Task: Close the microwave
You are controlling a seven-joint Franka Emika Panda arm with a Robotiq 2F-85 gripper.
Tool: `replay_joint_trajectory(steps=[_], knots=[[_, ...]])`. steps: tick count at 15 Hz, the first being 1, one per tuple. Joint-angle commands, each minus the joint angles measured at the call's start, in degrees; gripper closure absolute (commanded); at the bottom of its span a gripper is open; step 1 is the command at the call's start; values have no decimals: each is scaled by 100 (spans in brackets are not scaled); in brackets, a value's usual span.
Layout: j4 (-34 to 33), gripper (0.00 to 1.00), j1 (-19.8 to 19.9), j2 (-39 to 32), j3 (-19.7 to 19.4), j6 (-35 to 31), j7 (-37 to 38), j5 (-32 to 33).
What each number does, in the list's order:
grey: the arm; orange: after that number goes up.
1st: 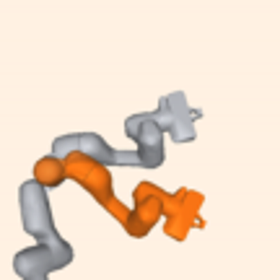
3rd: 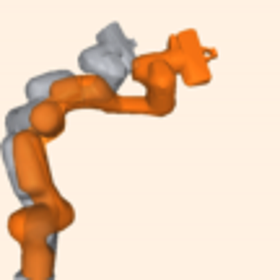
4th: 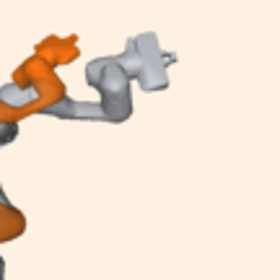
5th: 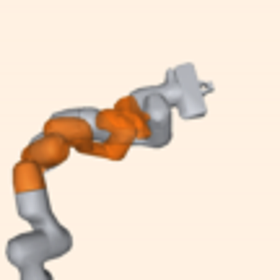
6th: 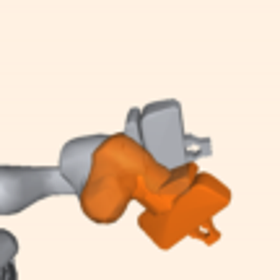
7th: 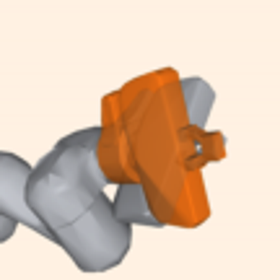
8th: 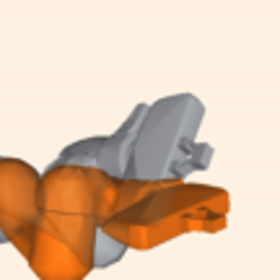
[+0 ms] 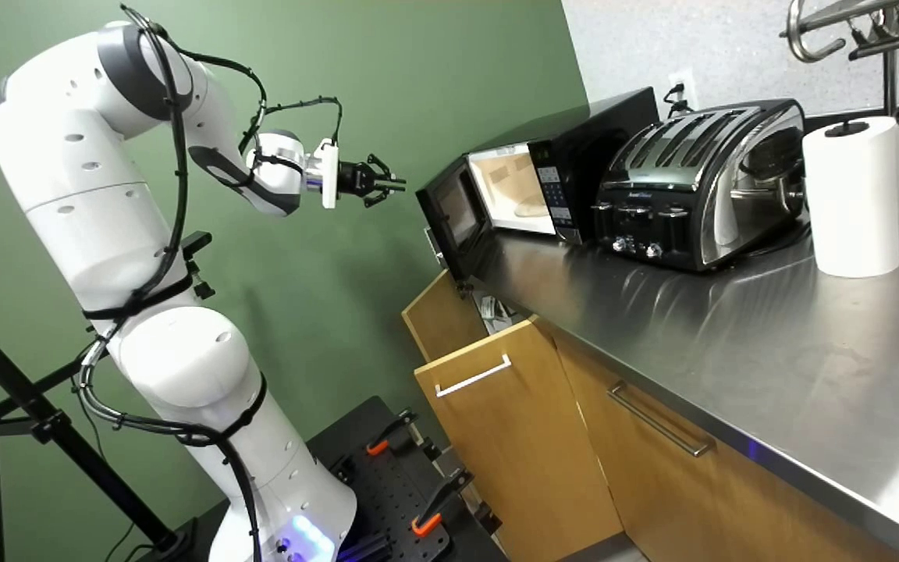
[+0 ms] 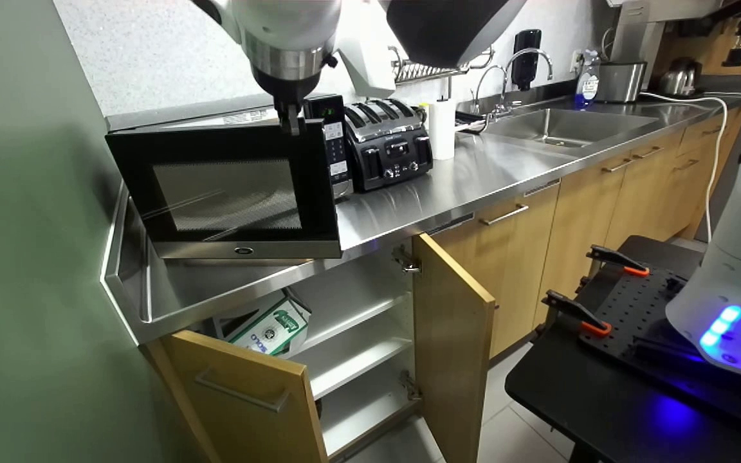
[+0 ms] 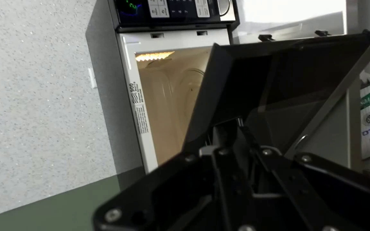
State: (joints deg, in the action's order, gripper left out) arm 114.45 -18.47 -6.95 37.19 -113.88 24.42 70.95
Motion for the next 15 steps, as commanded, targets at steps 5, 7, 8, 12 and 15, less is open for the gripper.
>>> replay_joint_trajectory(steps=[5,7,8,12,15], knots=[[-368,100,-709,-592,-751,369,-211,108],[-404,100,-796,-727,-958,339,-186,173],[-422,100,-819,-785,-1033,315,-175,213],[-500,100,-856,-1006,-1285,226,-145,455],[-547,100,-780,-1071,-1429,39,-44,609]])
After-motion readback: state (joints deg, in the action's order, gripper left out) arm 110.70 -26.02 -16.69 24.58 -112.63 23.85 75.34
